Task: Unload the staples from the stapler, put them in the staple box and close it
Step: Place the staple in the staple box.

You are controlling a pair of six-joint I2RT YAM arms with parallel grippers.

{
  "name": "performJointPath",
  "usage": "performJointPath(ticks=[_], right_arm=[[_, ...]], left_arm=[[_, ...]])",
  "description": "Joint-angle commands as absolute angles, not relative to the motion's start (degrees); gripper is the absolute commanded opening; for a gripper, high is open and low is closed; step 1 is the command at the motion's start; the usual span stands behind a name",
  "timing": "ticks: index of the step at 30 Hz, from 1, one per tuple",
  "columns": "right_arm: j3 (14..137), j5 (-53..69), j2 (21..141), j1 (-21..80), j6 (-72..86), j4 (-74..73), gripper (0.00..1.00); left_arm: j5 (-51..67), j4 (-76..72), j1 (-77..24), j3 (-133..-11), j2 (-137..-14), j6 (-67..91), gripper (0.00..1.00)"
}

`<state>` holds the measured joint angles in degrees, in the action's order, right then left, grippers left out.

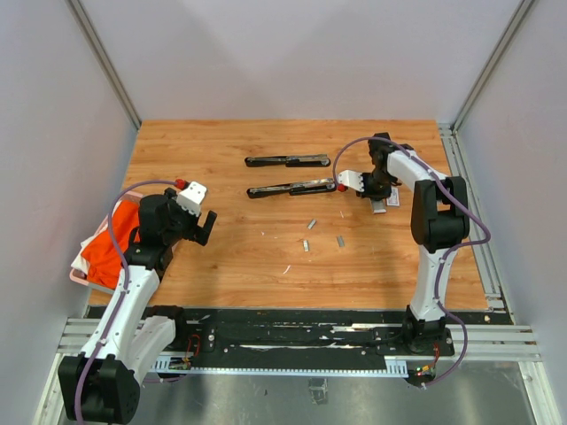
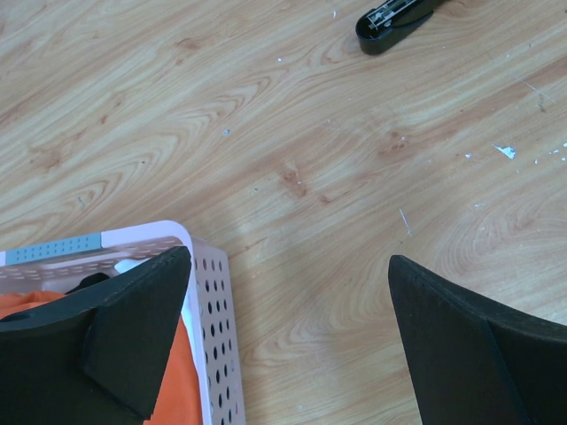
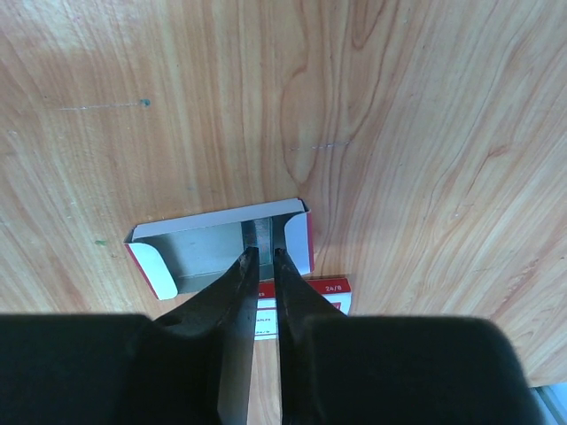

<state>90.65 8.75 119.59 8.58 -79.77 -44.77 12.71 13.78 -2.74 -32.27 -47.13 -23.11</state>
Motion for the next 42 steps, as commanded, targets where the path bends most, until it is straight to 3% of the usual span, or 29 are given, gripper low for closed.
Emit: performJointPath(ticks=[1,9,10,11,12,14,27,42], right_arm=[[90.3,9.5,116.0,7.8,-79.5,-45.3,0.15],[91.7,10.8,111.9,7.8,-80.5,-46.9,0.24],[91.3,10.6,111.6,7.8,-80.9,-46.9,0.29],[90.9,10.6,111.3,7.8,-81.4,-47.0,0.4],[90.5,10.4,111.1,7.8,-81.9,-46.8,0.61],[89.5,10.5,110.9,7.8,-83.6,-46.5,0.68],[91.7,14.4,115.4,7.7,-89.9,-47.2,0.72],[96.1,14.0,120.9,7.8,-88.2,-50.9,0.62]], left_arm=[[13.1,12.2,-2.4,-31.9,-47.2,-23.5,0.98],[13.0,12.2,-2.4,-31.9,-47.2,-23.5,0.98],[13.1,12.2,-2.4,-31.9,-47.2,-23.5,0.98],[13.1,12.2,-2.4,-31.9,-47.2,-23.5,0.98],[13.1,12.2,-2.4,-31.9,-47.2,-23.5,0.98],[13.2,12.2,-2.4,-31.9,-47.2,-23.5,0.98],[13.0,12.1,-2.5,-31.8,-47.3,-23.7,0.98],[13.1,12.1,-2.4,-31.7,-47.6,-23.9,0.98]])
